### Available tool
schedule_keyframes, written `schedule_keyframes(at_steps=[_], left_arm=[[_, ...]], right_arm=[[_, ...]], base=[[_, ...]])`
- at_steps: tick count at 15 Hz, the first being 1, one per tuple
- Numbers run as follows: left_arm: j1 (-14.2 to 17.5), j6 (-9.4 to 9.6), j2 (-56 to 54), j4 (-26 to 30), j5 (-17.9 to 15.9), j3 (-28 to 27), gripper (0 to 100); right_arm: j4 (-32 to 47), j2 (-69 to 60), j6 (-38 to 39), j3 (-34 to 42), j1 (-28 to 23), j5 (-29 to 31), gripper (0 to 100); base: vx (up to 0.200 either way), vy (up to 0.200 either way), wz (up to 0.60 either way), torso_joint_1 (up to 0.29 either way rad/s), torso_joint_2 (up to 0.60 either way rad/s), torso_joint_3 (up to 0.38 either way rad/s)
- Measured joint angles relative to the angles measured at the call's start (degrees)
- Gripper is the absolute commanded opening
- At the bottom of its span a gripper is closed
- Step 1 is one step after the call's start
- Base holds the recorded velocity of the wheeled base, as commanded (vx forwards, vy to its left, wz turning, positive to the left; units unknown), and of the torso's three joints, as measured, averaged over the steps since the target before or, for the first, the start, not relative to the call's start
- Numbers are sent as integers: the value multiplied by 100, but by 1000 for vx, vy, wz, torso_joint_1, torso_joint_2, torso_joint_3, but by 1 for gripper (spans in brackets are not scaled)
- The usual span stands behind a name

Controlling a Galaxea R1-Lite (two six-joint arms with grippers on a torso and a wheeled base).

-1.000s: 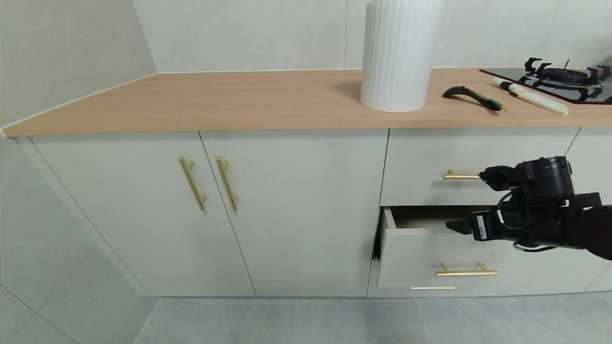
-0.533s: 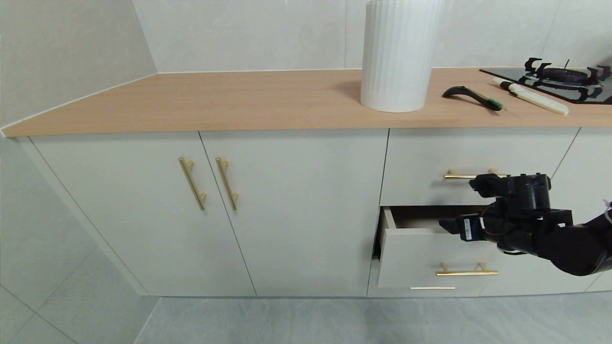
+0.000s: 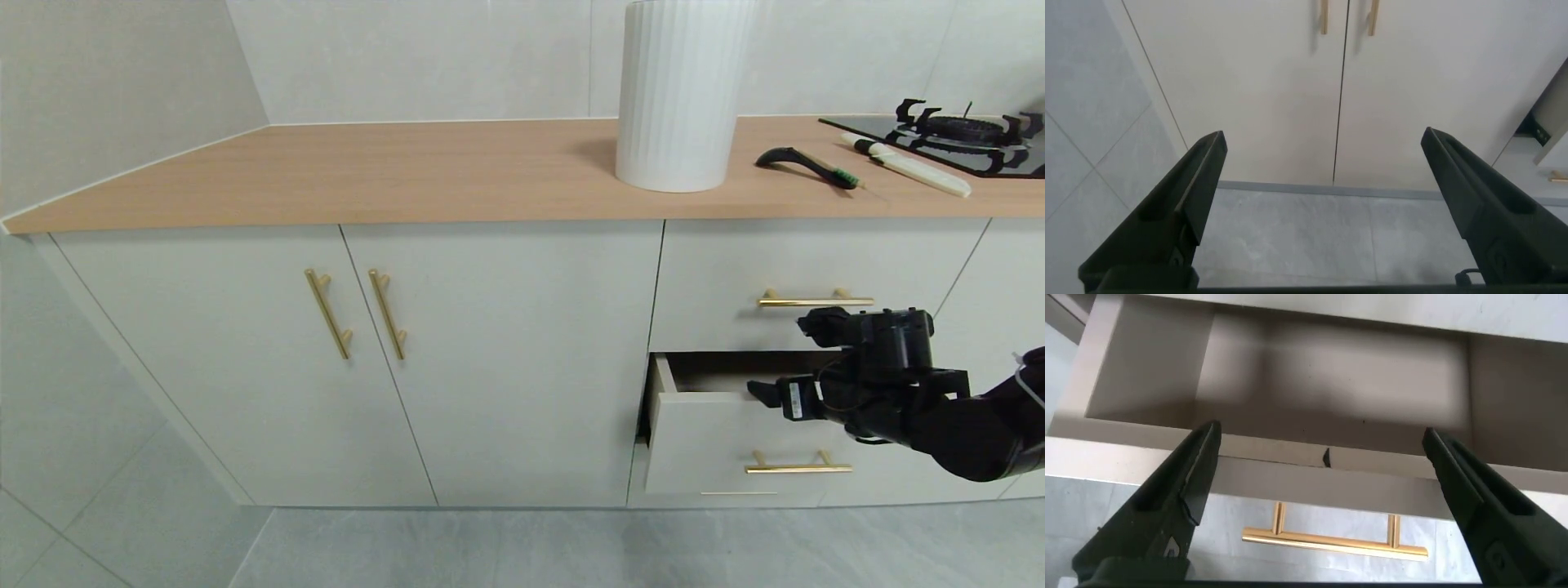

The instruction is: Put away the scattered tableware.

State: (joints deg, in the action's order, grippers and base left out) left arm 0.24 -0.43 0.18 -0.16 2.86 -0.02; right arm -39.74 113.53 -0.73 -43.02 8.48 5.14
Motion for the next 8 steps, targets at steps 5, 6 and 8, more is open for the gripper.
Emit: schedule_keyframes(at_steps=[5,6,8], left_arm=[[0,0,0,0,0,0,100],[0,0,-2,0,0,2,100],[-2,0,-2,0,0,2,100]], right_arm=[[605,-129,-6,-72,-63,5,100],[736,-166,-22,-77,-68,5,100],[1169,-267,-105,-121,-68,5,100]], base=[[0,0,0,0,0,0],[0,0,0,0,0,0],[0,0,0,0,0,0]])
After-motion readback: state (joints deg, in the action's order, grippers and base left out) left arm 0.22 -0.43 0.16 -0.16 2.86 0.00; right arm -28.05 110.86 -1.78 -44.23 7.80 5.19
